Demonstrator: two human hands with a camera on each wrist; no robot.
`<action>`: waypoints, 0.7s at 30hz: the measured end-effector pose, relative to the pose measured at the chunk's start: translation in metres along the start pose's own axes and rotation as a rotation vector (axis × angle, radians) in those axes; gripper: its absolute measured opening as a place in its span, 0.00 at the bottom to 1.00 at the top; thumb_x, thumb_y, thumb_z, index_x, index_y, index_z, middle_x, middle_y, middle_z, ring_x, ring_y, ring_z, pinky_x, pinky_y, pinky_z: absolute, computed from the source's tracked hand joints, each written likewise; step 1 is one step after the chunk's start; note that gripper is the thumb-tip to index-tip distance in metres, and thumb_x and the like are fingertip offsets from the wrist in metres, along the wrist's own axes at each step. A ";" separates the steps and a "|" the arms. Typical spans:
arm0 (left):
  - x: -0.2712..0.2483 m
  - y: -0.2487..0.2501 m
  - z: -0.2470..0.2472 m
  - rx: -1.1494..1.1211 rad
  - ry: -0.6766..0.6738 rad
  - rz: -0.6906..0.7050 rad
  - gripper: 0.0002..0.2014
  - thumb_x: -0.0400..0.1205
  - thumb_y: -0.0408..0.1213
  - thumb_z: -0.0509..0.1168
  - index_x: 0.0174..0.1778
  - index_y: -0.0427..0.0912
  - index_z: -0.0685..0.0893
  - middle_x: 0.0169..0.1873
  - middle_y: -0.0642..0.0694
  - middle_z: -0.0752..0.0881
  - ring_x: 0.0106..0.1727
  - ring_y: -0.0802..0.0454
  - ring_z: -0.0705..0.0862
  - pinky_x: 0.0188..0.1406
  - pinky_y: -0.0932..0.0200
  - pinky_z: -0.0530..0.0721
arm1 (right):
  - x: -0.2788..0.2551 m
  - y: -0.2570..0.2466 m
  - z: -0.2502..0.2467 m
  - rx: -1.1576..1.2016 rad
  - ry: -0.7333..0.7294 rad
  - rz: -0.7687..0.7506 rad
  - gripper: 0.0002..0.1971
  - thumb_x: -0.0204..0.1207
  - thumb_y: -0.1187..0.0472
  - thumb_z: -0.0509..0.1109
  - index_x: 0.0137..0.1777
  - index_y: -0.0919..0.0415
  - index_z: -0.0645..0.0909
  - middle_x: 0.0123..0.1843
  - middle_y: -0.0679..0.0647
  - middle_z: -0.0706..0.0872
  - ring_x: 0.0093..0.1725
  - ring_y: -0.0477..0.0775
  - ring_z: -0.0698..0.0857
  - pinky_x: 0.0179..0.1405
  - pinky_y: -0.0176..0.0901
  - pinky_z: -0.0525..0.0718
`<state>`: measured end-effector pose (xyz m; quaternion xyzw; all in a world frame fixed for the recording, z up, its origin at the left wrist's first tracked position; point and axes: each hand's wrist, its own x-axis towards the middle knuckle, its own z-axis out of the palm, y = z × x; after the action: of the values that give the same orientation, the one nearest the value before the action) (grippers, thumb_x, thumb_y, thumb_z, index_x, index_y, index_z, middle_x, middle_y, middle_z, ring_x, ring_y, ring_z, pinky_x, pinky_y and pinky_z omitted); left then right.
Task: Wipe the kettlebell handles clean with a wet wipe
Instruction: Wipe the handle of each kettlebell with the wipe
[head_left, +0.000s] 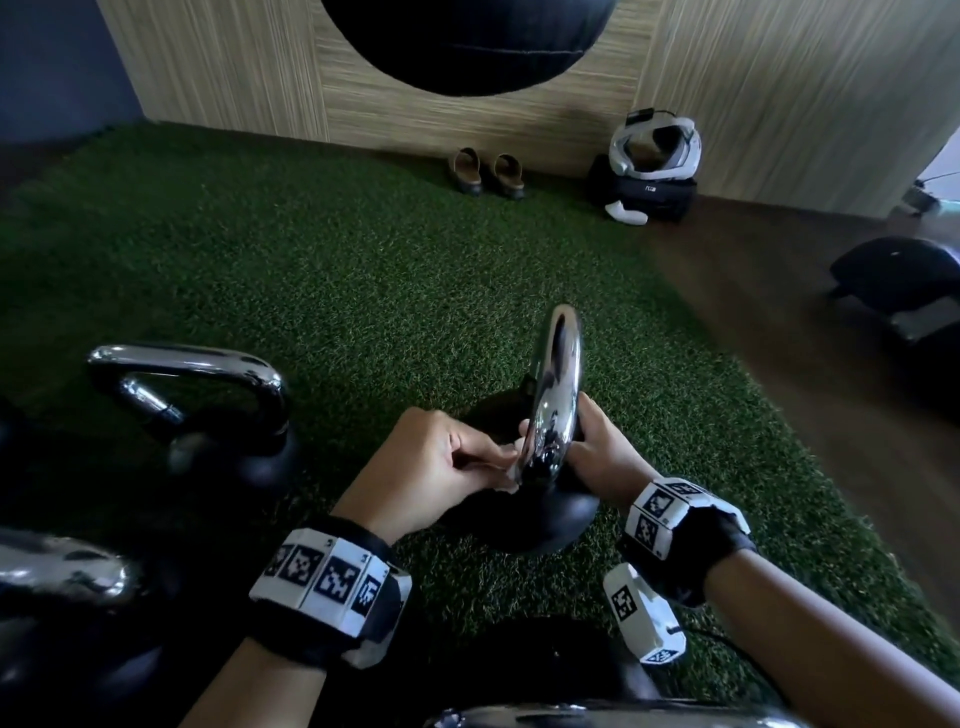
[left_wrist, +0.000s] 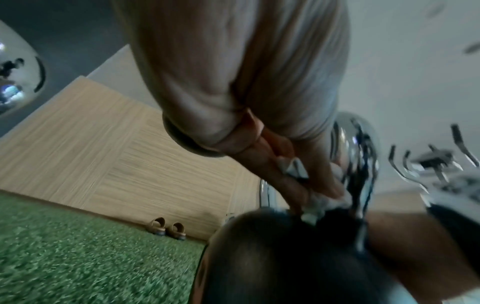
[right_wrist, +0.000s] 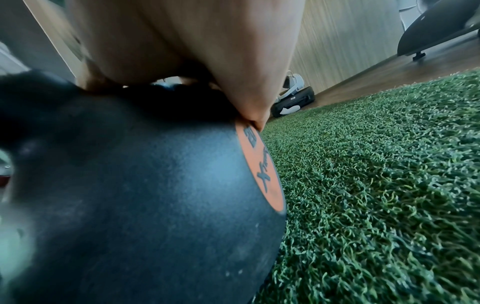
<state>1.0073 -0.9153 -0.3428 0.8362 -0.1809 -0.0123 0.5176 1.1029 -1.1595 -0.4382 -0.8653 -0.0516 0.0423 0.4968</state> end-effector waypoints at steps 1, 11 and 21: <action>0.000 -0.002 0.002 0.013 0.012 -0.004 0.12 0.72 0.38 0.85 0.50 0.50 0.97 0.46 0.63 0.94 0.50 0.67 0.92 0.60 0.62 0.89 | 0.000 0.001 0.000 -0.006 0.000 0.001 0.45 0.56 0.24 0.80 0.71 0.46 0.76 0.65 0.51 0.88 0.63 0.54 0.88 0.65 0.63 0.87; 0.012 0.004 -0.014 -0.139 0.210 -0.062 0.14 0.70 0.50 0.82 0.49 0.51 0.96 0.42 0.57 0.95 0.44 0.63 0.93 0.48 0.65 0.88 | -0.040 -0.082 -0.041 -0.366 -0.201 0.037 0.17 0.82 0.41 0.69 0.67 0.45 0.81 0.62 0.44 0.88 0.50 0.40 0.88 0.47 0.35 0.84; 0.026 0.062 -0.048 -0.632 0.249 -0.183 0.16 0.68 0.45 0.80 0.47 0.40 0.93 0.48 0.40 0.95 0.51 0.48 0.94 0.54 0.54 0.91 | -0.087 -0.203 -0.077 -0.009 0.122 -0.376 0.20 0.67 0.50 0.84 0.60 0.48 0.92 0.49 0.43 0.95 0.49 0.48 0.94 0.56 0.51 0.92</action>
<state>1.0237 -0.9066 -0.2620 0.6426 -0.0277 -0.0119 0.7656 1.0168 -1.1352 -0.2220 -0.8436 -0.1822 -0.1039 0.4943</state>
